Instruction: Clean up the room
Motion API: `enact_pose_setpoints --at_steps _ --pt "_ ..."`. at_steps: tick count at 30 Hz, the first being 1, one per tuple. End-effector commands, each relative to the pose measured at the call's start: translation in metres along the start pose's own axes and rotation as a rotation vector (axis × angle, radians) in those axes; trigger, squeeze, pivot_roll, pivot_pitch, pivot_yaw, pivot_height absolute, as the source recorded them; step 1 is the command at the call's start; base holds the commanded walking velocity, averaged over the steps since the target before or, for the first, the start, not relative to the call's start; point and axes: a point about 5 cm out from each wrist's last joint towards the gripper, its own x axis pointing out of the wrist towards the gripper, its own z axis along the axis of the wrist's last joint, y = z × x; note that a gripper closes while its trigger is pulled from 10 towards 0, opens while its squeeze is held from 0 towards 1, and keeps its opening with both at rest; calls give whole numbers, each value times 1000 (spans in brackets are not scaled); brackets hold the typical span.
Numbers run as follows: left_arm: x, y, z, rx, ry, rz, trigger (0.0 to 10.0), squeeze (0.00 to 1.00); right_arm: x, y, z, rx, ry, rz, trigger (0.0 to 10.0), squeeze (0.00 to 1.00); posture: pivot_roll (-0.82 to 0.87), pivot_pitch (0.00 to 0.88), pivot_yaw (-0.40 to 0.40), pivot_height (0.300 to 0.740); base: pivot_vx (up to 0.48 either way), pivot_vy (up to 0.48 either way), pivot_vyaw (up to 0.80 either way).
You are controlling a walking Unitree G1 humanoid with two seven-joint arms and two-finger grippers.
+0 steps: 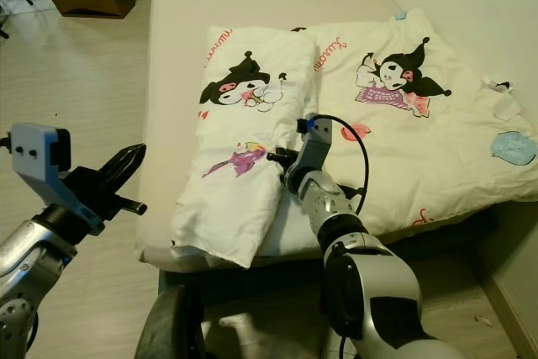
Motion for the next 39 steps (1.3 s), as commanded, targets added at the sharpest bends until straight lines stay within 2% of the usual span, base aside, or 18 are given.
enact_pose_setpoints --at_steps 1,5,8,12,14,15,16,21,22,23,24,25,28,31,32,37,38,39 --pt "-4 4 3 23 10 12 10000 0 0 -1 2 -13 -15 -17 0 0 138 304 16 553 0 0 0" --pt "-4 4 4 24 8 11 10000 0 0 -7 21 -10 -88 -46 0 0 138 303 17 553 0 0 0" --pt "-5 2 4 22 11 -6 10000 0 -4 -23 43 74 -185 -122 0 0 138 301 13 553 0 0 0" --pt "-6 -2 3 25 24 -32 10000 0 -8 -36 54 34 -191 -187 0 0 137 301 10 553 0 0 0" --pt "-7 -3 1 27 30 -40 10000 0 -9 -40 52 -26 -151 -212 0 0 137 301 10 553 0 0 0" --pt "-7 -6 0 25 34 -47 10000 0 -11 -45 37 -133 -40 -232 0 0 132 300 10 553 0 0 0" --pt "-7 -7 -1 23 36 -53 10000 0 -11 -44 24 -169 27 -221 0 0 131 300 13 553 0 0 0" --pt "-6 -9 -3 26 46 -69 10000 0 -11 -37 -2 -220 140 -181 0 0 132 300 18 553 0 0 0" --pt "-7 -9 -3 25 49 -71 10000 0 -11 -33 -10 -209 173 -160 0 541 132 300 18 553 0 0 0" --pt "-7 -9 -4 22 53 -76 10000 0 -11 -30 -20 -215 215 -149 0 1000 132 300 18 553 0 0 0" --pt "-8 -9 -4 20 56 -79 10000 0 -11 -28 -27 -219 241 -142 0 1000 132 300 18 553 0 0 0" --pt "-8 -9 -4 19 59 -80 10000 0 -12 -26 -35 -240 274 -149 9255 1000 131 299 19 553 0 0 0" --pt "-9 -9 -4 19 59 -80 10000 0 -14 -27 -40 -283 294 -179 10000 1000 131 299 19 553 0 0 0" --pt "-9 -9 -4 18 59 -79 10000 0 -15 -31 -41 -338 294 -225 10000 1000 130 298 16 553 0 0 0" --pt "-9 -9 -4 18 57 -79 10000 0 -15 -36 -33 -353 257 -272 10000 0 130 298 16 553 0 0 0" --pt "-7 -9 -2 18 48 -83 10000 0 -14 -47 11 -372 23 -413 10000 0 123 297 15 553 0 0 0" --pt "-7 -9 -2 18 45 -84 10000 0 -14 -48 21 -401 -21 -433 10000 898 123 296 14 553 0 0 0" --pt "-6 -9 -2 18 42 -85 10000 0 -15 -49 30 -412 -61 -450 10000 1000 123 296 12 553 0 0 0"
